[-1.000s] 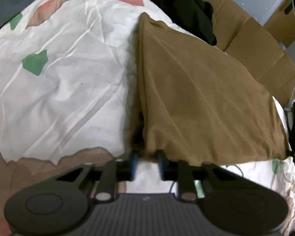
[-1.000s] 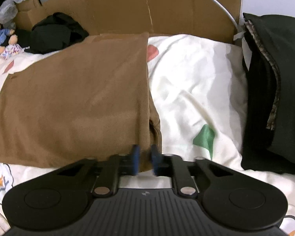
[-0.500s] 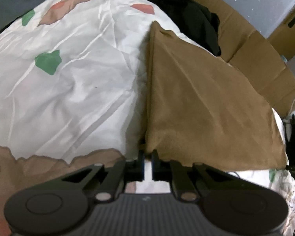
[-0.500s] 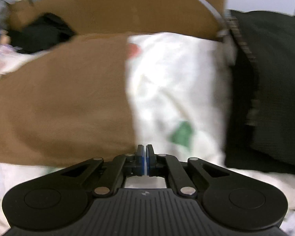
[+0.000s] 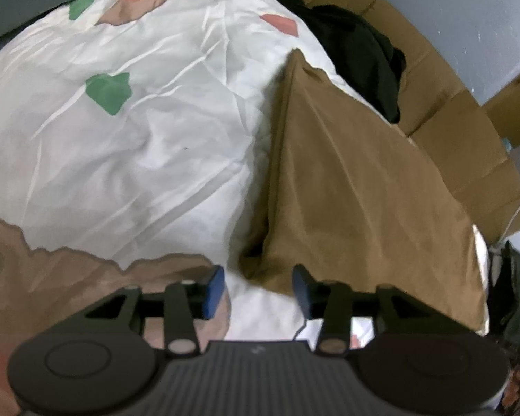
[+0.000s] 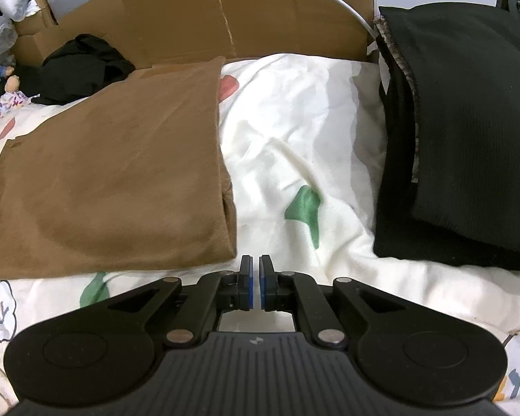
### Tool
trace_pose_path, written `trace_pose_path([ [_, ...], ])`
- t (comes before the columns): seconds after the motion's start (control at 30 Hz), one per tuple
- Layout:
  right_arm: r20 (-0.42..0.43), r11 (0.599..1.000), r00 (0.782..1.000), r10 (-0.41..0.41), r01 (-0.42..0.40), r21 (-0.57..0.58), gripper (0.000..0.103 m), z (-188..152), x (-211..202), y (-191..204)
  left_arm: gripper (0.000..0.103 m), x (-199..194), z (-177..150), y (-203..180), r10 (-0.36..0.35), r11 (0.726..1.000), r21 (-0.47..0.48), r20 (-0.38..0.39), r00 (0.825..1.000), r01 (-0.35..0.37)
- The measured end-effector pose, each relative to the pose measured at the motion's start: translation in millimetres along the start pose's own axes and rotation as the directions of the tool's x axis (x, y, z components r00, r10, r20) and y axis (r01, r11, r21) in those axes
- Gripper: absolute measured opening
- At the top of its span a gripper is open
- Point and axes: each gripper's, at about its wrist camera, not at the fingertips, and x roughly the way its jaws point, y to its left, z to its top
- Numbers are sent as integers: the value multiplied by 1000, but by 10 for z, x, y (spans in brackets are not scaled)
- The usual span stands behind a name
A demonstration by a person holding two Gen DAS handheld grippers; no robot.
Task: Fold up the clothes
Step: 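Close both grippers on the folded edge of the shirt, then hold the edge with the left gripper while the right gripper opens and moves toward it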
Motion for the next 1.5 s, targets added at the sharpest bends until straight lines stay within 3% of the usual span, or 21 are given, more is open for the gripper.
trace_pose_path([
  [0.3, 3, 1000, 1000, 21, -21, 6, 8, -7, -75, 72, 52, 298, 31, 115, -47, 981, -189, -38, 998, 39],
  [0.5, 8, 998, 999, 49, -49, -40, 8, -11, -134, 257, 51, 289, -48, 171, -74, 970, -234, -40, 996, 63],
  [0.6, 8, 996, 998, 62, -61, -58, 8, -16, -139, 332, 47, 292, -47, 220, -85, 968, -242, -43, 995, 72],
  [0.77, 10, 995, 997, 72, -71, -74, 8, -2, -154, 433, 22, 327, 4, 176, -90, 973, -216, -53, 995, 76],
  [0.87, 25, 992, 996, 88, -85, -97, 8, 48, -232, 535, 15, 329, -37, 118, -83, 981, -180, -52, 995, 73],
  [1.1, 59, 981, 990, 127, -116, -153, 9, 165, -416, 775, 13, 249, -35, 78, -87, 984, -157, -31, 996, 81],
  [1.13, 64, 979, 989, 133, -121, -165, 12, 182, -443, 819, 13, 233, -27, 71, -94, 984, -156, -24, 995, 89],
  [1.23, 79, 958, 985, 152, -128, -258, 39, 205, -535, 1127, 12, 179, -8, 53, -115, 982, -151, -6, 993, 113],
  [1.27, 85, 953, 984, 154, -126, -274, 43, 206, -547, 1185, 12, 155, -4, 50, -121, 982, -147, -2, 993, 119],
  [1.5, 86, 906, 978, 188, -139, -400, 43, 213, -568, 1812, 10, 63, 51, -32, -150, 984, -92, 30, 988, 153],
])
